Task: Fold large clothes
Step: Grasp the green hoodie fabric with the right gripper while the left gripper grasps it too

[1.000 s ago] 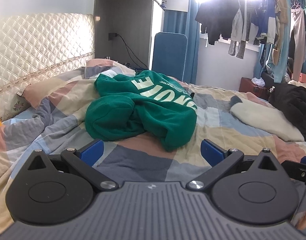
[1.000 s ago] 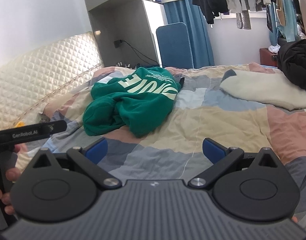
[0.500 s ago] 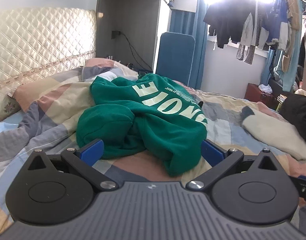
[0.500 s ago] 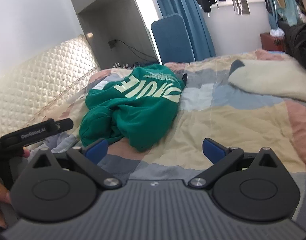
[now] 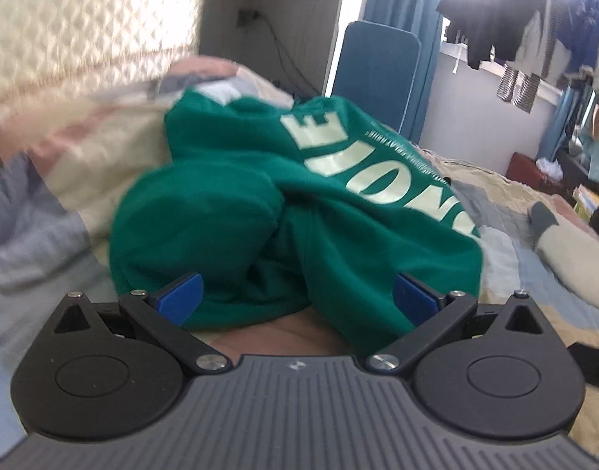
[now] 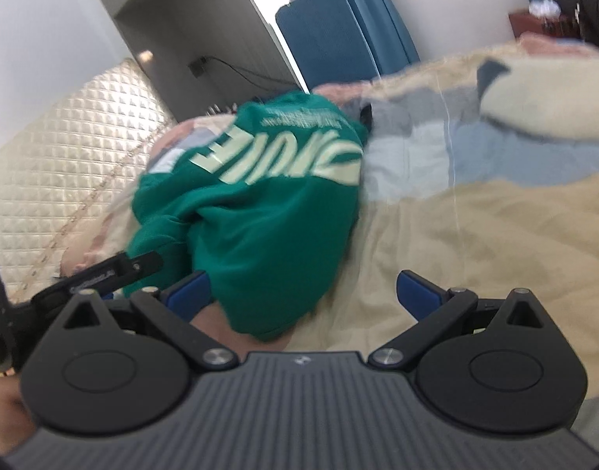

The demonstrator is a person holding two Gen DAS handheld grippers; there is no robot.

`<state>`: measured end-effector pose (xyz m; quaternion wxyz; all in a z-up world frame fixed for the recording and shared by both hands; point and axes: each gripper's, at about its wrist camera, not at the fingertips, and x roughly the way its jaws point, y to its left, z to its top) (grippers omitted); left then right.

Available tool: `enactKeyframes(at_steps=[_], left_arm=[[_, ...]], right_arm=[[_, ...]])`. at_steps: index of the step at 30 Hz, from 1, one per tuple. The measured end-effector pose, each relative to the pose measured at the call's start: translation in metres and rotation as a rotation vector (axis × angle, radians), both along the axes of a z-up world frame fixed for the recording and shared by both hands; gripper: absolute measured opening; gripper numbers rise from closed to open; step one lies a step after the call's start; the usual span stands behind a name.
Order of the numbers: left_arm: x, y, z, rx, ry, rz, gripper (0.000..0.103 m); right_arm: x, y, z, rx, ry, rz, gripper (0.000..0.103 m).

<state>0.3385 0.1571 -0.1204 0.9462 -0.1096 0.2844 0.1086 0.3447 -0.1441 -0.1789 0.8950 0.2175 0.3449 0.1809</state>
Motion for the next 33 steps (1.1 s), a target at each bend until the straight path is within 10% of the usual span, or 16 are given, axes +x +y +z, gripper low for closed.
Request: enactKeyframes(at_steps=[6, 14, 24, 33], left_arm=[[0.03, 0.031, -0.056, -0.065, 0.02, 0.076, 0.103], [0.053, 0.071, -0.094, -0.074, -0.024, 0.233, 0.103], [0.047, 0.092, -0.105, -0.035, -0.024, 0.416, 0.085], [0.031, 0.119, -0.105, -0.236, 0.031, 0.465, 0.085]], right_arm=[[0.033, 0.005, -0.053, 0.164, 0.098, 0.053, 0.103], [0.069, 0.062, -0.065, 0.119, 0.052, 0.232, 0.101], [0.056, 0.065, -0.057, -0.035, -0.041, 0.261, 0.026], [0.032, 0.039, -0.023, -0.073, -0.157, 0.2, 0.012]])
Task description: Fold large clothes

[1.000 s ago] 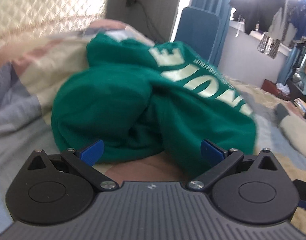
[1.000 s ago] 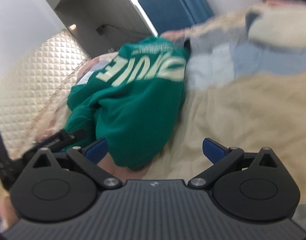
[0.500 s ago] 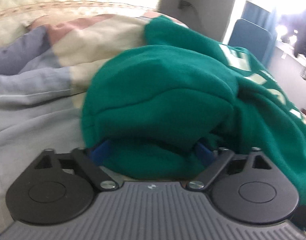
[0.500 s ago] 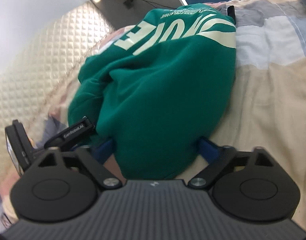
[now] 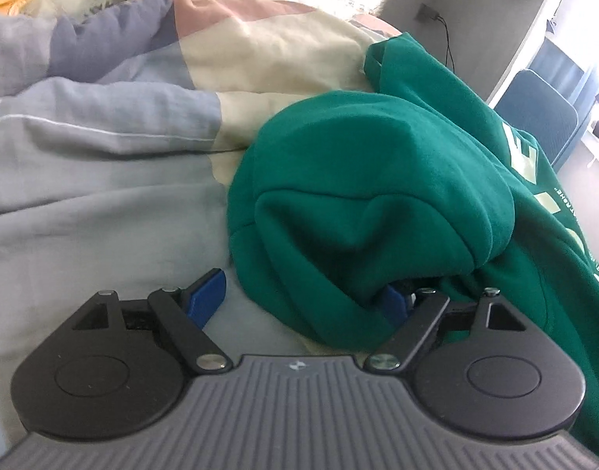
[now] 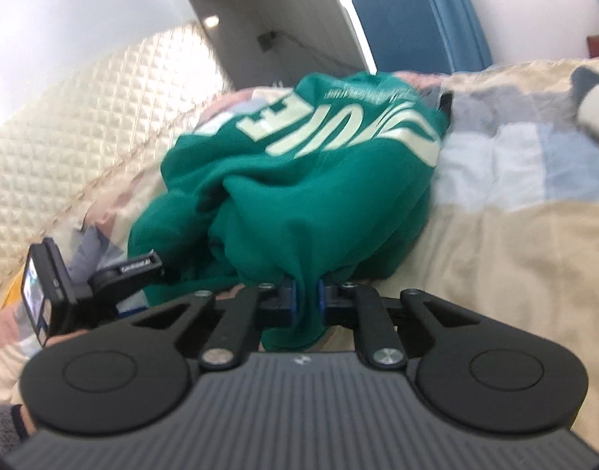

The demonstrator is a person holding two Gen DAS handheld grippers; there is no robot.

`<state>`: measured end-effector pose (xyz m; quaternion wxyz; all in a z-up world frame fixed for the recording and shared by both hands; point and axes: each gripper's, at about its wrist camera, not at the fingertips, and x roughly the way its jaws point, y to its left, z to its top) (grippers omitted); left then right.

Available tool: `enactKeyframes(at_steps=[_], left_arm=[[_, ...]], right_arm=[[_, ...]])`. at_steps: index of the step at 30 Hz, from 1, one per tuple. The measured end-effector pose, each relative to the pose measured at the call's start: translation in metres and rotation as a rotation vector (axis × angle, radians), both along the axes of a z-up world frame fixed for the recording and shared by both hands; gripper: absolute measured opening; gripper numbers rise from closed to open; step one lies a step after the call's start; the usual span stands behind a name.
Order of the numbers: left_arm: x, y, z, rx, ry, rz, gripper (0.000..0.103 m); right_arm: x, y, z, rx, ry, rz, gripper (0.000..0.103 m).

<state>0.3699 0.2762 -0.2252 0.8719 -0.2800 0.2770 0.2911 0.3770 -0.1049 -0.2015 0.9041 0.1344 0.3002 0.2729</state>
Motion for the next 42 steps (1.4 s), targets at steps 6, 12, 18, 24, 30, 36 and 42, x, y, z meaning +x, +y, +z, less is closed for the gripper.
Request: enactKeyframes(at_steps=[6, 12, 18, 24, 30, 36, 42], left_arm=[[0.001, 0.001, 0.0, -0.015, 0.016, -0.001, 0.085], [0.014, -0.004, -0.006, 0.026, 0.011, -0.042, 0.048], [-0.002, -0.022, 0.015, 0.039, -0.079, -0.139, 0.02], [-0.049, -0.069, 0.066, 0.077, -0.194, -0.338, 0.019], [-0.094, -0.115, 0.103, 0.062, -0.257, -0.461, 0.018], [-0.14, -0.181, 0.134, 0.075, -0.295, -0.594, 0.018], [-0.177, -0.255, 0.142, 0.082, -0.3, -0.71, 0.018]], right_arm=[[-0.011, -0.001, -0.007, -0.019, -0.01, 0.017, 0.011], [-0.012, -0.001, -0.011, -0.012, -0.022, 0.03, 0.01], [-0.01, -0.005, 0.0, -0.04, -0.058, 0.036, 0.009], [-0.012, -0.029, 0.017, 0.013, -0.055, -0.017, 0.009], [-0.021, -0.063, 0.028, 0.096, -0.035, -0.076, 0.004], [-0.041, -0.107, 0.047, 0.132, -0.063, -0.151, 0.003], [-0.072, -0.15, 0.059, 0.186, -0.053, -0.17, 0.003]])
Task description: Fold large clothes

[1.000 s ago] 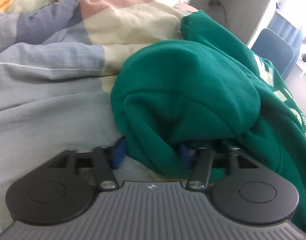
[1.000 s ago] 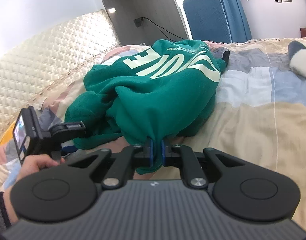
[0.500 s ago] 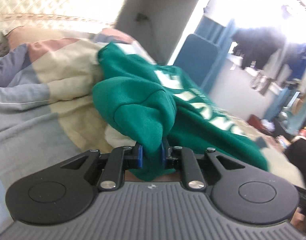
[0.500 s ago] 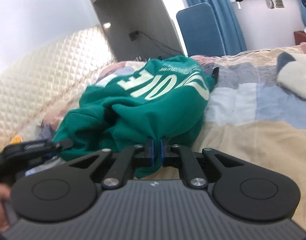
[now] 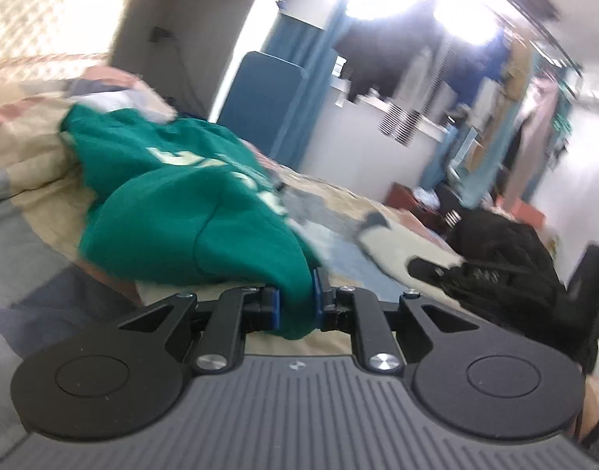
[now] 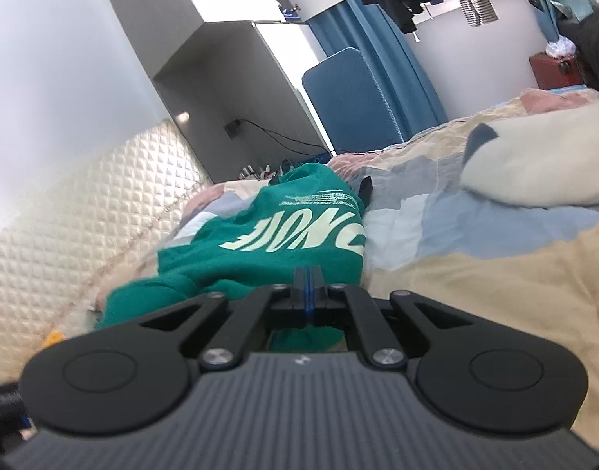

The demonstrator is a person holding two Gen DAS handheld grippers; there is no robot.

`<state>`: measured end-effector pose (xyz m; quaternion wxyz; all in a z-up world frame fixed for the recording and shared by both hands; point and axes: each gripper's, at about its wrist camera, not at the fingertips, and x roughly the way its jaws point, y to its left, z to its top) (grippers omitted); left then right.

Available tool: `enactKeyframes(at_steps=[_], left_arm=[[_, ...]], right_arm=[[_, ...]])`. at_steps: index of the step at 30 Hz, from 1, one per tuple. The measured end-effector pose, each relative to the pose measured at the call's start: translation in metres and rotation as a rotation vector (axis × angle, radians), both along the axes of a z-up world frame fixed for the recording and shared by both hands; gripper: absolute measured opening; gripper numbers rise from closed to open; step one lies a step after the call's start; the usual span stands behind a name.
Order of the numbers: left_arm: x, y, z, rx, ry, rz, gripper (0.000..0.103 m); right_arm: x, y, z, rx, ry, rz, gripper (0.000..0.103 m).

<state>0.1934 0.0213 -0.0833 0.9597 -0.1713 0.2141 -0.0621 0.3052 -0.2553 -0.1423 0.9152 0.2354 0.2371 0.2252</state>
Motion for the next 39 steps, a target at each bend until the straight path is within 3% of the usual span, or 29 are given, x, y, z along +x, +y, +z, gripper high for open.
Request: enactKeyframes(at_steps=[9, 13, 18, 19, 22, 23, 32, 34, 36, 37, 39], left_arm=[[-0.042, -0.094, -0.007, 0.081, 0.041, -0.1, 0.017], [-0.038, -0.091, -0.016, 0.122, 0.084, -0.086, 0.018], [-0.025, -0.067, -0.018, 0.113, 0.14, -0.065, 0.019], [-0.024, -0.064, -0.019, 0.108, 0.149, -0.062, 0.024], [-0.012, -0.057, -0.016, 0.083, 0.177, -0.071, 0.056], [-0.012, -0.054, -0.016, 0.081, 0.181, -0.067, 0.061], [-0.011, -0.03, 0.003, 0.062, 0.188, -0.063, 0.068], [-0.011, -0.02, 0.012, 0.052, 0.168, -0.056, 0.069], [-0.012, -0.01, 0.021, 0.039, 0.142, -0.055, 0.072], [-0.01, -0.002, 0.025, 0.025, 0.131, -0.054, 0.075], [-0.006, 0.012, 0.033, 0.001, 0.107, -0.048, 0.081]], right_arm=[[-0.027, -0.017, 0.002, 0.032, 0.02, 0.044, 0.003], [-0.028, -0.014, 0.0, 0.041, 0.035, 0.064, 0.004], [-0.024, -0.007, -0.009, 0.068, 0.066, 0.092, 0.006], [-0.023, -0.005, -0.011, 0.074, 0.073, 0.1, 0.006], [-0.023, 0.002, -0.013, 0.065, 0.078, 0.108, 0.006], [-0.023, 0.004, -0.014, 0.065, 0.08, 0.11, 0.007], [-0.017, 0.016, -0.03, 0.085, 0.154, 0.119, 0.008], [-0.014, 0.017, -0.034, 0.089, 0.172, 0.117, 0.015], [-0.011, 0.018, -0.039, 0.093, 0.185, 0.108, 0.046], [-0.01, 0.018, -0.041, 0.095, 0.187, 0.105, 0.051], [-0.006, 0.021, -0.045, 0.091, 0.196, 0.104, 0.052]])
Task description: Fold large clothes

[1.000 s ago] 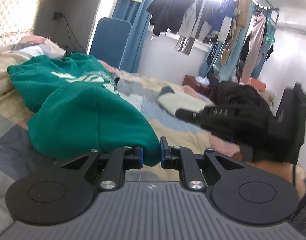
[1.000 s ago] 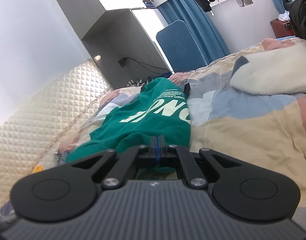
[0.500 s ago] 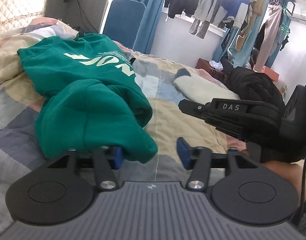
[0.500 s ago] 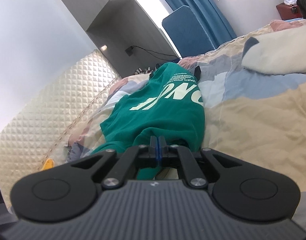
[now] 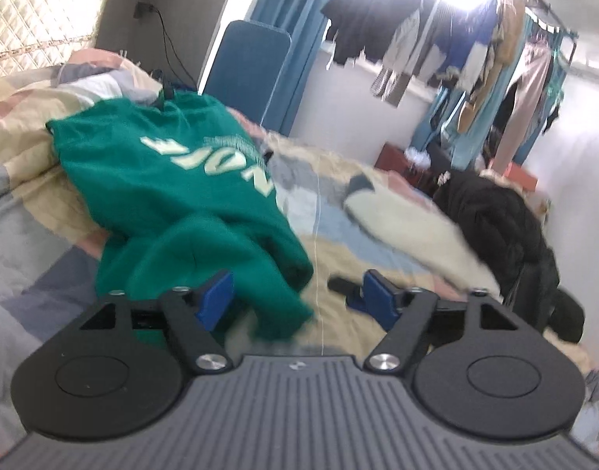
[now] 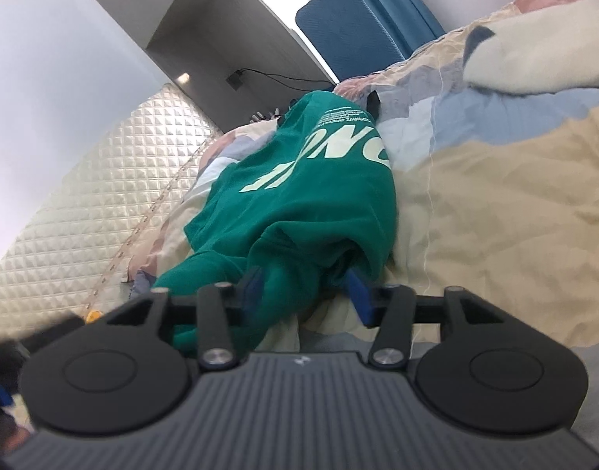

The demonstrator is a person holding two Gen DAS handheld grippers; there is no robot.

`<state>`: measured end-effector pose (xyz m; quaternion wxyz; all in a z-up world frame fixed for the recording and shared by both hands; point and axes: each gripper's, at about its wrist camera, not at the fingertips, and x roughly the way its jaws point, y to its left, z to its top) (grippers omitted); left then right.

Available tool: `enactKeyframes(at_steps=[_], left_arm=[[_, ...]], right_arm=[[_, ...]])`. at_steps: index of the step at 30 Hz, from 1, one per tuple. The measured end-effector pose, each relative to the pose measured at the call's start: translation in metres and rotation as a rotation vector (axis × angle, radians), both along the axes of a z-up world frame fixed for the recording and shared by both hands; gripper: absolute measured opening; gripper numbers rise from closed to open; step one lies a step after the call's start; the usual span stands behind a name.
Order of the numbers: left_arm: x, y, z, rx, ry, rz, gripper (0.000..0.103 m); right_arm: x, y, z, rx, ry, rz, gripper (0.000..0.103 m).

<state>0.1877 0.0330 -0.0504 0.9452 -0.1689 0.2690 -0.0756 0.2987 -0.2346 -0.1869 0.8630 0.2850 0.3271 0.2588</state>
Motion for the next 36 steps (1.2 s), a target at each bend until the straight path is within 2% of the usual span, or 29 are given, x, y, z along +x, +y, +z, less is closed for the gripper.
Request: enactKeyframes(at_steps=[4, 7, 10, 13, 17, 19, 22, 24, 25, 27, 29, 30, 31, 32, 33, 36], left_arm=[[0.014, 0.035, 0.014, -0.081, -0.04, 0.022, 0.086], [0.039, 0.062, 0.011, -0.087, -0.063, 0.099, 0.092], [0.083, 0.097, -0.012, -0.143, 0.013, 0.165, 0.092], [0.121, 0.12, -0.037, -0.073, 0.056, 0.246, 0.092], [0.157, 0.156, -0.081, -0.137, 0.107, 0.29, 0.092], [0.168, 0.165, -0.106, -0.129, 0.135, 0.322, 0.091], [0.186, 0.182, -0.141, -0.224, 0.162, 0.301, 0.09], [0.191, 0.183, -0.155, -0.259, 0.156, 0.284, 0.09], [0.195, 0.183, -0.158, -0.257, 0.141, 0.276, 0.087], [0.197, 0.18, -0.159, -0.239, 0.101, 0.254, 0.077], [0.199, 0.181, -0.162, -0.245, 0.079, 0.235, 0.042], [0.199, 0.184, -0.163, -0.263, 0.068, 0.233, 0.035], [0.197, 0.186, -0.162, -0.287, 0.047, 0.23, 0.019], [0.194, 0.186, -0.16, -0.314, 0.023, 0.22, 0.012], [0.192, 0.186, -0.156, -0.349, -0.011, 0.187, 0.012], [0.18, 0.181, -0.135, -0.374, -0.111, 0.1, 0.011]], right_arm=[[0.01, 0.009, -0.008, -0.059, 0.012, -0.024, 0.052], [0.021, 0.016, -0.018, -0.1, 0.029, -0.045, 0.052], [0.033, 0.023, -0.028, -0.161, 0.035, -0.056, 0.052], [0.045, 0.029, -0.037, -0.19, 0.027, -0.047, 0.051], [0.063, 0.04, -0.049, -0.201, 0.004, -0.024, 0.051], [0.07, 0.047, -0.054, -0.217, -0.011, -0.022, 0.05], [0.077, 0.056, -0.059, -0.245, -0.042, -0.014, 0.046], [0.082, 0.062, -0.061, -0.26, -0.057, -0.003, 0.039], [0.084, 0.063, -0.061, -0.267, -0.061, -0.001, 0.038], [0.087, 0.065, -0.06, -0.279, -0.072, -0.014, 0.026], [0.089, 0.064, -0.057, -0.291, -0.087, -0.039, 0.018], [0.088, 0.063, -0.053, -0.297, -0.101, -0.049, 0.016], [0.087, 0.063, -0.048, -0.315, -0.121, -0.056, 0.015], [0.085, 0.063, -0.043, -0.332, -0.139, -0.058, 0.014], [0.083, 0.061, -0.036, -0.335, -0.161, -0.067, 0.013], [0.072, 0.046, -0.014, -0.28, -0.214, -0.117, 0.012]])
